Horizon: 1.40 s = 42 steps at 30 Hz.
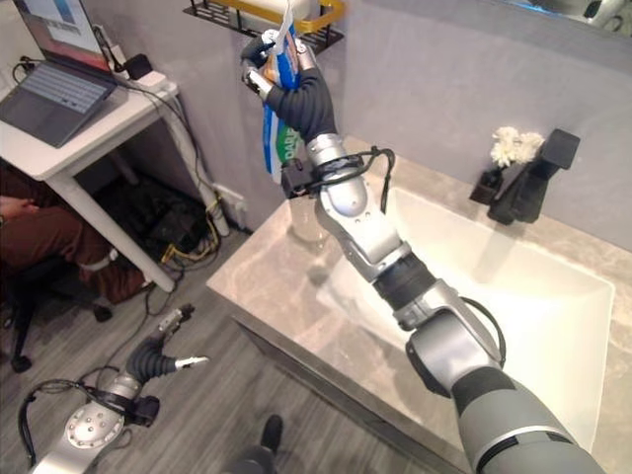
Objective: Put brush and paste in cup on sink, flatten towel.
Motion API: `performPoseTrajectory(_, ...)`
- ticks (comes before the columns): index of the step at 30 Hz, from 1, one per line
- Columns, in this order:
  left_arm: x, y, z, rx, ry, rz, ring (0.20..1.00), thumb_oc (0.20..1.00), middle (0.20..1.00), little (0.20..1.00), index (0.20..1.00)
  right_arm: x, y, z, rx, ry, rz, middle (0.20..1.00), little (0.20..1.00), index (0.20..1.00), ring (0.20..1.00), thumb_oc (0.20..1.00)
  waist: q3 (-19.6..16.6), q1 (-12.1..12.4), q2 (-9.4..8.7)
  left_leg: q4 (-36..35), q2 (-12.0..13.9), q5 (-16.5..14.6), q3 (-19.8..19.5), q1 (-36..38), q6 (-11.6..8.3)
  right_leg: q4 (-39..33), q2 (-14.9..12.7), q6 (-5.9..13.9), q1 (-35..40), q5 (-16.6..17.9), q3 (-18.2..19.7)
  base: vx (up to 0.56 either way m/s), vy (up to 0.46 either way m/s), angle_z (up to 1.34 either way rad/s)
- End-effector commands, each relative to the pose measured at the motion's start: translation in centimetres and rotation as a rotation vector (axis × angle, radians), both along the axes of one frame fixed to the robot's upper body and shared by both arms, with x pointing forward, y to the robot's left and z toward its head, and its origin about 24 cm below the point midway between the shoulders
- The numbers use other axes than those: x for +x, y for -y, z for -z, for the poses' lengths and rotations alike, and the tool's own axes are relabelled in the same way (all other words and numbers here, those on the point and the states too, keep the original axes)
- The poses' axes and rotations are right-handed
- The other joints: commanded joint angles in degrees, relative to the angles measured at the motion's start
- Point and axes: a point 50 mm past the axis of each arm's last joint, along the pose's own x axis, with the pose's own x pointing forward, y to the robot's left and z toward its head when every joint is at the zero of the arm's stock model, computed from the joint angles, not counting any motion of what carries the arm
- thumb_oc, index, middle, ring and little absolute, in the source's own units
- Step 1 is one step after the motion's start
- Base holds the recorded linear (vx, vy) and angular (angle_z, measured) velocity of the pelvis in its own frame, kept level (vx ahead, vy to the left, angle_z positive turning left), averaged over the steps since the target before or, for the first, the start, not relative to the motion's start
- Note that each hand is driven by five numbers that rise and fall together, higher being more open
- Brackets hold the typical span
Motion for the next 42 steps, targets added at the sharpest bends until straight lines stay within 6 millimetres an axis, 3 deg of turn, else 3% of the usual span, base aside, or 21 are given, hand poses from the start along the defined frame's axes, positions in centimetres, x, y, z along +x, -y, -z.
performPoseTrajectory(1,0.6,-0.5,-1.9,0.069,0.061,0.058,1.0,1.0,1.0,1.0,1.0,-0.6,1.0,-4.0,0.064,0.135,0.015,0.2,0.2,0.2,0.2,0.2,-0.3,0.5,-3.19,0.3,0.1,0.1,2.1,-0.6,0.1,0.0,-7.1,3.72,2.1,6.7,1.6,0.0,0.0,0.0)
performPoseTrajectory(19,0.5,0.3,-3.6,0.021,0.132,0.072,1.0,1.0,1.0,1.0,1.0,-0.4,1.5,-4.0,0.037,0.147,0.051,0.2,0.2,0.2,0.2,0.2,0.2,-0.4,-2.88,0.3,0.4,-0.1,3.1,-0.1,0.22,0.0,-7.1,3.62,1.5,6.6,2.4,0.0,0.0,0.0)
performPoseTrajectory(42,0.4,0.0,-2.9,0.011,0.112,0.042,1.0,1.0,1.0,1.0,1.0,-0.5,1.9,-3.7,-0.039,0.173,0.081,0.2,0.2,0.2,0.2,0.2,0.7,-1.0,-3.16,0.3,0.6,-0.2,3.4,-0.2,0.34,0.0,-7.0,3.6,0.8,6.7,3.1,0.0,0.0,0.0)
